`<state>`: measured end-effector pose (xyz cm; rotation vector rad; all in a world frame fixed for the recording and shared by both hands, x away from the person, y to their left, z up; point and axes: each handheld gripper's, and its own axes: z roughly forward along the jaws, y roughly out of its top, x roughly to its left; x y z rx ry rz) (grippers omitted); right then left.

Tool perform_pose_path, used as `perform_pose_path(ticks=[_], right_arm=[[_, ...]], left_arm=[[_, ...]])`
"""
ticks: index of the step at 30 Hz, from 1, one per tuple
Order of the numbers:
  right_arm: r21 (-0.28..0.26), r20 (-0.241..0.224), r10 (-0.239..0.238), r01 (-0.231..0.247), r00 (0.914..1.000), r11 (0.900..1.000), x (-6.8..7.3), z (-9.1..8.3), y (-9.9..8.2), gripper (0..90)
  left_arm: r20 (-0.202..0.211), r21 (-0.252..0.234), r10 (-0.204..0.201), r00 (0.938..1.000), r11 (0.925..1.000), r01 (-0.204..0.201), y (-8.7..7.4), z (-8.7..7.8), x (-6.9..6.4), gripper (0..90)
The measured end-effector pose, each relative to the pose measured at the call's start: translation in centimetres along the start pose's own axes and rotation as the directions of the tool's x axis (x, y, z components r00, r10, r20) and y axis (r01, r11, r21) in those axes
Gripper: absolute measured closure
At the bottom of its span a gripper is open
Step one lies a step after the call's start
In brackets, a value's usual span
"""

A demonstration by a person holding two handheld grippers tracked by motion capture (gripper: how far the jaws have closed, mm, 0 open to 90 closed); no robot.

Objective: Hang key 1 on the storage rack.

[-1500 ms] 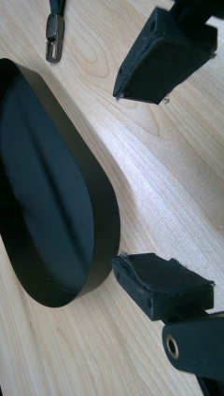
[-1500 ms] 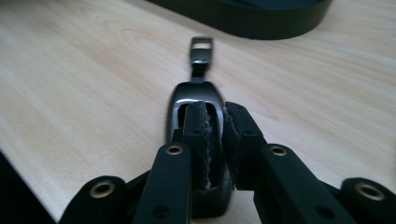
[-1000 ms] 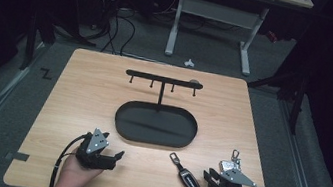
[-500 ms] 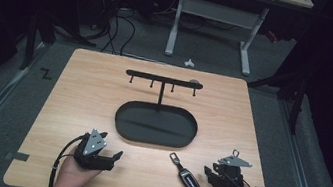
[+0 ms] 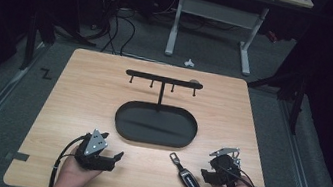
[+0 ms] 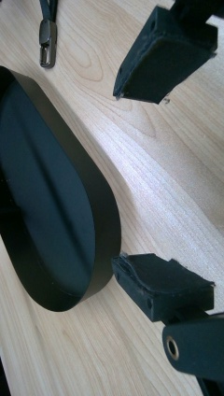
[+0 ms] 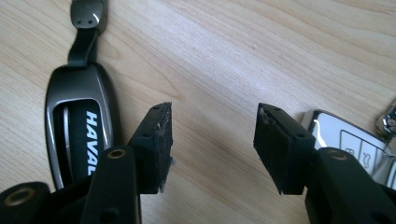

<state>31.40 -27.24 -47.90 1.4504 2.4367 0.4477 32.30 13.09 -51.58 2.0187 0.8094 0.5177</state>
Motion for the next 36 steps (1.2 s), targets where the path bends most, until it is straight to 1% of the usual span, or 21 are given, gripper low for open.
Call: perform_pose_path(ticks=[5, 6, 7, 8, 10, 13, 14, 15, 19, 21, 22, 23, 24, 25, 26, 27, 28, 31, 32, 33, 36], right_arm=[[0.059, 0.004, -0.038, 0.037, 0.9993, 0.9975, -0.1, 0.3, 0.4, 44.2], [0.09, 0.015, -0.067, 0.066, 0.9976, 0.9937, 0.0, 0.3, 0.6, 43.7], [0.09, 0.015, -0.067, 0.066, 0.9976, 0.9937, 0.0, 0.3, 0.6, 43.7], [0.115, 0.02, -0.092, 0.09, 0.9955, 0.9893, 0.0, 0.2, 0.9, 42.4], [0.123, 0.021, -0.098, 0.095, 0.9949, 0.9878, 0.0, 0.2, 1.1, 42.1], [0.144, 0.018, -0.124, 0.12, 0.9921, 0.9822, 0.0, -0.1, 1.7, 41.3], [0.169, 0.012, -0.135, 0.131, 0.9908, 0.9769, 0.0, -0.2, 2.1, 41.3], [0.169, 0.012, -0.135, 0.131, 0.9908, 0.9769, 0.0, -0.2, 2.1, 41.3], [0.231, -0.01, -0.155, 0.153, 0.9879, 0.9609, -0.1, -0.1, 2.7, 39.8], [0.269, -0.027, -0.174, 0.174, 0.9844, 0.9471, 0.1, 0.0, 3.1, 39.5], [0.298, -0.048, -0.182, 0.188, 0.9821, 0.9359, 0.3, 0.1, 3.4, 39.1], [0.298, -0.048, -0.182, 0.188, 0.9821, 0.9359, 0.3, 0.1, 3.4, 39.1], [0.311, -0.064, -0.184, 0.195, 0.9808, 0.9303, 0.4, 0.2, 3.6, 38.6], [0.314, -0.069, -0.176, 0.188, 0.9821, 0.9307, 0.5, 0.2, 3.7, 38.0], [0.316, -0.077, -0.184, 0.199, 0.9798, 0.9275, 0.5, 0.2, 3.9, 37.8], [0.327, -0.081, -0.174, 0.191, 0.9814, 0.9257, 0.7, 0.2, 4.0, 37.1], [0.336, -0.094, -0.181, 0.202, 0.979, 0.9199, 1.0, 0.3, 4.2, 36.3], [0.335, -0.097, -0.201, 0.222, 0.9747, 0.9156, 1.0, 0.4, 4.5, 34.7], [0.346, -0.097, -0.175, 0.198, 0.9798, 0.9169, 1.2, 0.4, 4.6, 33.5], [0.354, -0.11, -0.171, 0.199, 0.9792, 0.9139, 1.2, 0.4, 4.7, 32.1], [0.379, -0.11, -0.161, 0.191, 0.9808, 0.9054, 1.4, 0.6, 5.0, 31.2]], left_arm=[[0.002, 0.005, 0.004, 1.0, 1.0, -0.004, 0.0, 0.1, -0.1, 16.2], [0.002, 0.005, 0.003, 1.0, 1.0, -0.003, 0.0, 0.1, -0.1, 16.2], [0.002, 0.005, 0.003, 1.0, 1.0, -0.003, 0.0, 0.1, -0.1, 16.2], [0.004, 0.006, 0.003, 1.0, 1.0, -0.003, -0.1, 0.1, -0.1, 16.2], [0.005, 0.008, 0.004, 1.0, 1.0, -0.004, -0.1, 0.1, -0.1, 16.2], [0.005, 0.009, 0.004, 1.0, 0.9999, -0.004, -0.1, 0.1, 0.0, 16.3], [0.005, 0.009, 0.004, 1.0, 1.0, -0.004, -0.1, 0.1, -0.1, 16.3], [0.006, 0.01, 0.005, 1.0, 0.9999, -0.005, -0.1, 0.1, -0.1, 16.3], [0.009, 0.012, 0.009, 0.9999, 0.9999, -0.009, -0.1, 0.2, -0.1, 16.4], [0.009, 0.014, 0.011, 0.9999, 0.9999, -0.011, -0.1, 0.2, -0.1, 16.4], [0.01, 0.016, 0.012, 0.9999, 0.9998, -0.012, -0.1, 0.2, -0.1, 16.4], [0.012, 0.017, 0.012, 0.9999, 0.9998, -0.013, -0.1, 0.2, -0.1, 16.4], [0.016, 0.02, 0.012, 0.9998, 0.9997, -0.013, -0.2, 0.3, -0.1, 16.4], [0.022, 0.024, 0.013, 0.9997, 0.9996, -0.014, -0.2, 0.3, -0.1, 16.4], [0.025, 0.03, 0.017, 0.9995, 0.9994, -0.018, -0.2, 0.4, -0.1, 16.4], [0.024, 0.031, 0.021, 0.9995, 0.9993, -0.021, -0.2, 0.4, -0.1, 16.4], [0.027, 0.033, 0.023, 0.9994, 0.9992, -0.023, -0.2, 0.5, -0.2, 16.4], [0.028, 0.033, 0.023, 0.9993, 0.9992, -0.024, -0.2, 0.4, -0.2, 16.4], [0.025, 0.028, 0.022, 0.9994, 0.9994, -0.022, -0.2, 0.4, -0.2, 16.4], [0.025, 0.026, 0.022, 0.9995, 0.9994, -0.022, -0.2, 0.4, -0.2, 16.4], [0.025, 0.025, 0.024, 0.9994, 0.9994, -0.024, -0.2, 0.3, -0.1, 16.5]])
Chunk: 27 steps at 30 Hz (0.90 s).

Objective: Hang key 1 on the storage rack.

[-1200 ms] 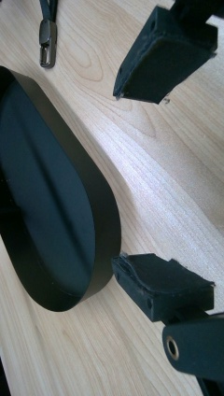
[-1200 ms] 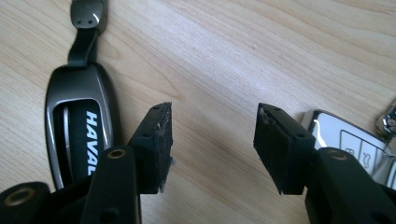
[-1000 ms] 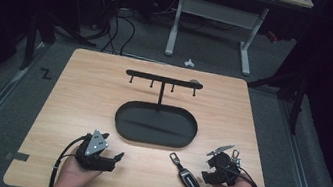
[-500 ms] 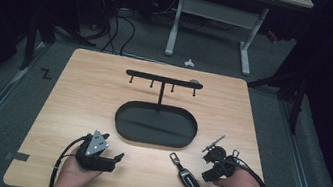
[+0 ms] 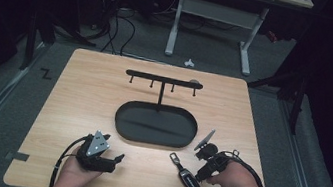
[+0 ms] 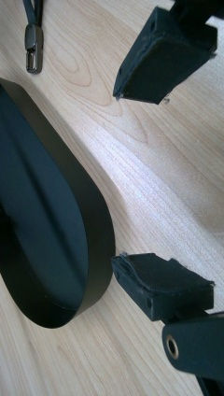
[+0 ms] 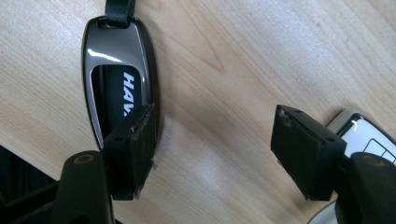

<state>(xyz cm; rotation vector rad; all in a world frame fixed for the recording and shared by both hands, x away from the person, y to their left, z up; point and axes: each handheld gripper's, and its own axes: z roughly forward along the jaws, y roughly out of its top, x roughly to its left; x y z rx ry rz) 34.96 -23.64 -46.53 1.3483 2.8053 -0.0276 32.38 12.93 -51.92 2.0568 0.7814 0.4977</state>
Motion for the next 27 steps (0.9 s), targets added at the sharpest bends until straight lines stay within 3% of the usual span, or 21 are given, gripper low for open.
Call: perform_pose_path(ticks=[5, 6, 10, 17, 21, 27], right_arm=[[0.07, -0.054, 0.038, -0.034, 0.9978, 0.997, 0.0, -0.1, 0.6, 32.7], [0.11, -0.079, 0.051, -0.042, 0.9956, 0.993, 0.1, -0.1, 0.9, 33.2], [0.169, -0.086, 0.058, -0.042, 0.9946, 0.9847, 0.4, 0.1, 1.5, 33.2], [0.16, -0.072, 0.066, -0.054, 0.9952, 0.9857, 0.9, -0.1, 2.6, 32.1], [0.131, -0.067, 0.028, -0.019, 0.9973, 0.9912, 1.2, 0.1, 3.6, 30.7], [0.1, -0.073, 0.019, -0.011, 0.9972, 0.9949, 2.0, 0.8, 4.9, 28.3]], left_arm=[[0.001, -0.004, -0.002, 1.0, 1.0, 0.002, 0.0, 0.0, -0.1, 16.5], [0.001, -0.004, -0.001, 1.0, 1.0, 0.001, 0.0, 0.0, -0.1, 16.6], [-0.001, -0.002, 0.005, 1.0, 1.0, -0.005, 0.0, 0.0, 0.0, 16.6], [-0.003, -0.008, 0.003, 1.0, 1.0, -0.003, 0.0, 0.0, 0.0, 16.6], [-0.003, -0.007, 0.007, 1.0, 1.0, -0.007, 0.1, -0.1, 0.1, 16.7], [-0.005, -0.011, 0.005, 1.0, 0.9999, -0.005, 0.1, -0.1, 0.1, 16.7]])
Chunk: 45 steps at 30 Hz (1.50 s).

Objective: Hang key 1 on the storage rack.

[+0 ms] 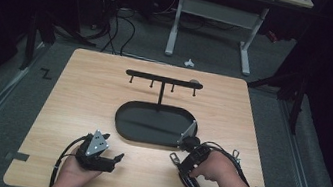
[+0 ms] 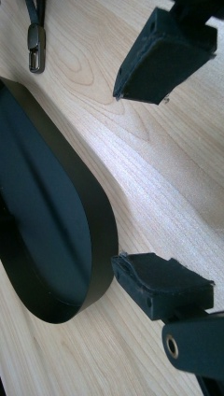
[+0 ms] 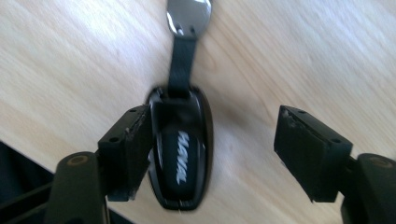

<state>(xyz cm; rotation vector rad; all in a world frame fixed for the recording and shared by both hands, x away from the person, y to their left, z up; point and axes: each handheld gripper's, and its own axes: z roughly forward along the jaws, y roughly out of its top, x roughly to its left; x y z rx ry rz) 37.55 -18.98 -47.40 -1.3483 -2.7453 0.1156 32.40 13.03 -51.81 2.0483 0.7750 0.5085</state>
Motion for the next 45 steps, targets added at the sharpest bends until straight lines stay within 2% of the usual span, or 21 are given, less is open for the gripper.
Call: perform_pose_path(ticks=[6, 7, 10, 14, 15, 17, 20, 21, 30, 32, 34, 35, 40, 42, 43, 44, 45], right_arm=[[-0.065, 0.013, -0.01, 0.011, 0.9999, 0.9978, 0.6, 0.6, 0.8, 30.1], [-0.081, 0.014, -0.001, 0.002, 0.9999, 0.9967, 0.7, 0.7, 0.9, 31.5], [-0.115, 0.025, -0.016, 0.019, 0.9996, 0.9931, 0.9, 1.0, 1.0, 35.1], [-0.136, 0.032, -0.007, 0.011, 0.9995, 0.9906, 1.3, 1.6, 1.1, 42.4], [-0.161, 0.054, -0.019, 0.027, 0.9984, 0.9866, 1.3, 1.6, 1.1, 47.1], [-0.168, 0.054, -0.011, 0.02, 0.9985, 0.9855, 1.4, 1.6, 1.1, 49.2], [-0.18, 0.052, -0.008, 0.017, 0.9986, 0.9834, 1.7, 1.5, 0.9, 59.2], [-0.193, 0.053, -0.024, 0.034, 0.9983, 0.9806, 1.8, 1.5, 0.9, 63.4], [-0.22, 0.056, -0.028, 0.039, 0.998, 0.9746, 1.7, 1.5, 0.5, 70.9], [-0.224, 0.058, -0.025, 0.037, 0.998, 0.9739, 1.7, 1.5, 0.4, 70.8], [-0.214, 0.055, -0.026, 0.037, 0.9982, 0.9762, 1.7, 1.5, 0.4, 64.7], [-0.2, 0.052, -0.017, 0.027, 0.9985, 0.9794, 1.8, 1.5, 0.3, 64.3], [-0.194, 0.055, -0.021, 0.031, 0.9983, 0.9806, 1.7, 1.5, 0.1, 65.0], [-0.194, 0.054, -0.026, 0.036, 0.9982, 0.9803, 1.7, 1.5, 0.1, 67.8], [-0.192, 0.051, -0.032, 0.042, 0.9982, 0.9804, 1.9, 1.5, 0.1, 72.8], [-0.192, 0.051, -0.032, 0.042, 0.9982, 0.9804, 1.9, 1.5, 0.1, 72.8], [-0.188, 0.054, -0.048, 0.057, 0.9974, 0.9805, 2.0, 1.5, 0.1, 77.0]], left_arm=[[0.0, -0.001, 0.003, 1.0, 1.0, -0.003, 0.0, 0.0, 0.0, 16.7], [0.001, -0.001, 0.001, 1.0, 1.0, -0.001, 0.0, 0.0, 0.0, 16.7], [0.001, -0.001, 0.001, 1.0, 1.0, -0.001, 0.0, 0.0, 0.0, 16.7], [0.001, 0.003, 0.004, 1.0, 1.0, -0.004, 0.0, 0.0, 0.0, 16.8], [0.001, 0.004, 0.005, 1.0, 1.0, -0.005, 0.0, 0.0, 0.0, 16.8], [0.001, 0.005, 0.006, 1.0, 1.0, -0.006, 0.0, 0.0, 0.0, 16.9], [0.001, 0.004, 0.005, 1.0, 1.0, -0.005, 0.0, 0.0, -0.1, 16.9], [0.001, 0.005, 0.005, 1.0, 1.0, -0.005, 0.0, 0.1, -0.1, 17.0], [0.003, 0.008, 0.006, 1.0, 0.9999, -0.006, 0.0, 0.1, -0.1, 17.0], [0.002, 0.007, 0.007, 1.0, 1.0, -0.007, 0.0, 0.1, -0.2, 17.0], [0.002, 0.006, 0.007, 1.0, 1.0, -0.007, 0.0, 0.1, -0.2, 17.0], [0.002, 0.006, 0.006, 1.0, 1.0, -0.006, 0.0, 0.1, -0.2, 17.0], [0.002, 0.008, 0.007, 1.0, 0.9999, -0.007, 0.0, 0.2, -0.2, 17.0], [0.003, 0.008, 0.006, 1.0, 0.9999, -0.006, 0.0, 0.2, -0.1, 17.1], [0.004, 0.008, 0.005, 1.0, 1.0, -0.005, 0.0, 0.2, -0.1, 17.1], [0.003, 0.006, 0.005, 1.0, 1.0, -0.005, 0.0, 0.1, -0.2, 17.1], [0.003, 0.004, 0.005, 1.0, 1.0, -0.005, 0.0, 0.1, -0.2, 17.1]])
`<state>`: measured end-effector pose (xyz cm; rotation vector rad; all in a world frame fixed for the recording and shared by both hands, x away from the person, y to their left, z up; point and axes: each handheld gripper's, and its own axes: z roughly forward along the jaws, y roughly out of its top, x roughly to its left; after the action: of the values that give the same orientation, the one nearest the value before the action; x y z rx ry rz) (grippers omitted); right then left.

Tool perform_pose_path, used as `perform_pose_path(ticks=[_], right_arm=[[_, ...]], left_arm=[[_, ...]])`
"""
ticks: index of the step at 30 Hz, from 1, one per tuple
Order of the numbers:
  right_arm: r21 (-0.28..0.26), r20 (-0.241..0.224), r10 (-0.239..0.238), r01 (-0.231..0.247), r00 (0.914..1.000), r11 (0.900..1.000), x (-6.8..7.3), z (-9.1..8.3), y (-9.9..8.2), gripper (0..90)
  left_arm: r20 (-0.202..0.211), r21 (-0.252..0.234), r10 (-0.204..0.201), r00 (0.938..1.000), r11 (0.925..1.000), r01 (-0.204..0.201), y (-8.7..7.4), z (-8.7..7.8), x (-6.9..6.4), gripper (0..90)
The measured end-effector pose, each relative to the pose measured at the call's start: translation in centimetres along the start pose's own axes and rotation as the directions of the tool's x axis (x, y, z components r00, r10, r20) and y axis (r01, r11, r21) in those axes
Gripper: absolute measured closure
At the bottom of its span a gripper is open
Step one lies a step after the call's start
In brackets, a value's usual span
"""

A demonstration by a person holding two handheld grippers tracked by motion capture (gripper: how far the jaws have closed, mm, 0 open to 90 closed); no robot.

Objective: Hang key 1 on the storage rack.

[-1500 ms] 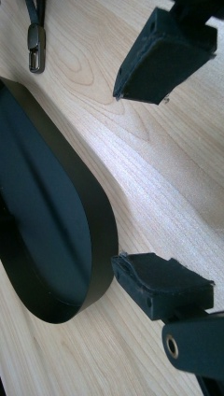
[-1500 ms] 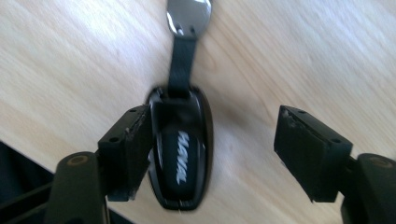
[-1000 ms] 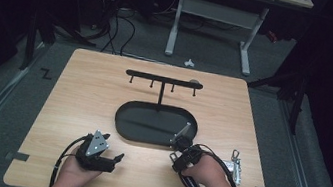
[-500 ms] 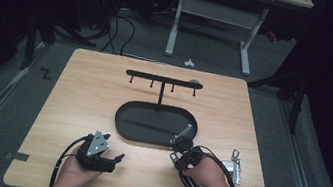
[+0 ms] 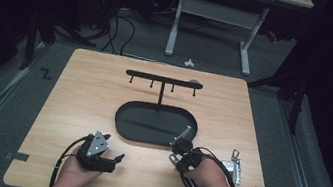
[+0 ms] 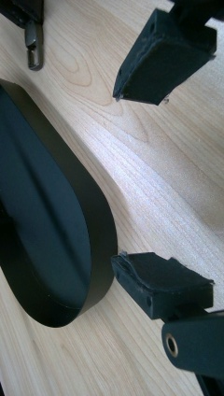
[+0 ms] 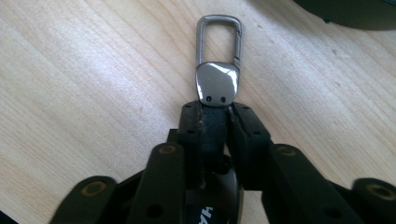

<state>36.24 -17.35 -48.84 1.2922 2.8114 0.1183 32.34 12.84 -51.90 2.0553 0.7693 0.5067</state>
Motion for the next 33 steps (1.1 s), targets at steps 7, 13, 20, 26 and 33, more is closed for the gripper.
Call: perform_pose_path(ticks=[7, 13, 20, 26, 33], right_arm=[[-0.023, 0.018, -0.048, 0.048, 0.9987, 0.9986, 0.2, 0.0, -0.2, 79.9], [-0.075, 0.021, -0.043, 0.044, 0.9989, 0.9962, 0.2, 0.0, -1.0, 80.3], [-0.171, -0.013, -0.037, 0.034, 0.9992, 0.9847, 0.3, -1.7, -2.0, 80.3], [-0.229, -0.007, -0.028, 0.025, 0.9996, 0.973, 0.0, -3.3, -2.8, 80.4], [-0.283, -0.009, -0.017, 0.014, 0.9998, 0.9591, -0.2, -4.8, -3.6, 80.4]], left_arm=[[0.001, 0.0, -0.001, 1.0, 1.0, 0.001, 0.0, 0.0, 0.0, 17.3], [0.0, -0.005, -0.004, 1.0, 1.0, 0.004, 0.0, -0.1, 0.1, 17.4], [-0.002, -0.007, 0.001, 1.0, 1.0, -0.001, 0.0, -0.1, 0.0, 17.5], [-0.004, -0.016, 0.004, 1.0, 0.9999, -0.004, 0.0, -0.2, -0.1, 17.6], [-0.004, -0.021, 0.013, 0.9999, 0.9997, -0.013, 0.0, -0.2, -0.2, 17.7]])
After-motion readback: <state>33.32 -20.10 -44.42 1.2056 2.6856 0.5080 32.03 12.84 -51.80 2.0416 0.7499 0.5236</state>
